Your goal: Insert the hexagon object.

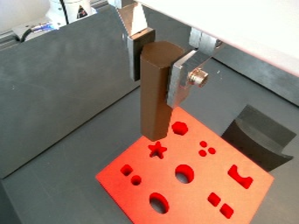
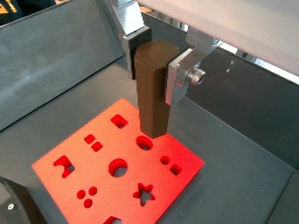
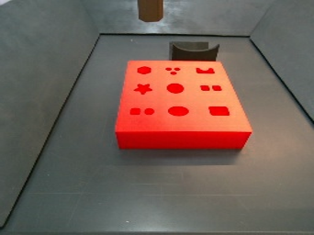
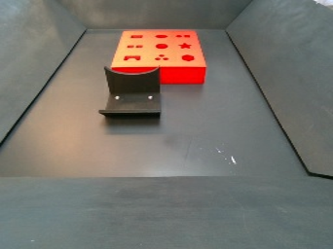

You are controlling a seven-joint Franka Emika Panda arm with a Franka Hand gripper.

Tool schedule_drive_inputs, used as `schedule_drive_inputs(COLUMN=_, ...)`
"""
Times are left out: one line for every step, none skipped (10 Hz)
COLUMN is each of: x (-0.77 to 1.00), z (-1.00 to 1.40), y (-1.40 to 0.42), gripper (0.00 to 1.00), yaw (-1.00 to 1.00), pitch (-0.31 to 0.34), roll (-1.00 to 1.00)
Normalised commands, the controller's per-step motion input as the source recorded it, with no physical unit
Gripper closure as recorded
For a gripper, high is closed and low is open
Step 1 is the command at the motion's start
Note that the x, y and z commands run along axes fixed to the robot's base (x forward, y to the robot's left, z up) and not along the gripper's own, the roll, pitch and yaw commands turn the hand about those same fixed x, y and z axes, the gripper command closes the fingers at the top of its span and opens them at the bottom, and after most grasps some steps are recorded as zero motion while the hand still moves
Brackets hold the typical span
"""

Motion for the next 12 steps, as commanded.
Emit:
schedule_drive_inputs(x=-0.02, z=-0.05, y=0.22, gripper=1.00, yaw=-0.13, pitch=0.000, roll=0.00)
schedule_drive_inputs(x=0.20, z=-0.10, y=0.78, gripper=1.00, yaw=0.07, pitch=-0.024, roll=-0.13)
schedule_drive_inputs(x=0.16, z=-0.17, y=0.67, gripper=1.00, yaw=0.34, pitch=-0.027, roll=0.00)
schedule_drive_inputs(x=0.15, z=-0.18, y=0.58, gripper=1.00, yaw=0.42, pitch=0.000, roll=0.02)
schedule_drive_inputs(x=0.04, z=-0.24, y=0.47, gripper=1.00, yaw=0.59, pitch=0.000, roll=0.04)
schedule_drive_inputs(x=0.00, z=-0.33, y=0.40, gripper=1.00, yaw=0.69, pitch=0.000, roll=0.01)
schedule_drive_inputs(x=0.00, z=-0.35, y=0.35, gripper=1.00, yaw=0.79, pitch=0.000, roll=0.01)
schedule_drive_inputs(x=-0.05, z=-0.31, y=0.28, gripper=1.00, yaw=0.87, pitch=0.000, roll=0.03)
schedule_drive_inputs(x=0.00, z=-0.24, y=0.33, gripper=1.00, yaw=0.80, pitch=0.000, roll=0.04)
schedule_drive_inputs(x=0.04, z=-0.21, y=0.60, gripper=1.00, yaw=0.41, pitch=0.011, roll=0.01)
schedule_drive_inputs(x=-0.13, z=-0.56, y=0.50, gripper=1.00, yaw=0.01, pitch=0.000, roll=0.00)
schedule_drive_inputs(x=-0.16, z=-0.69, y=0.47, gripper=1.00, yaw=0.00, pitch=0.000, roll=0.00)
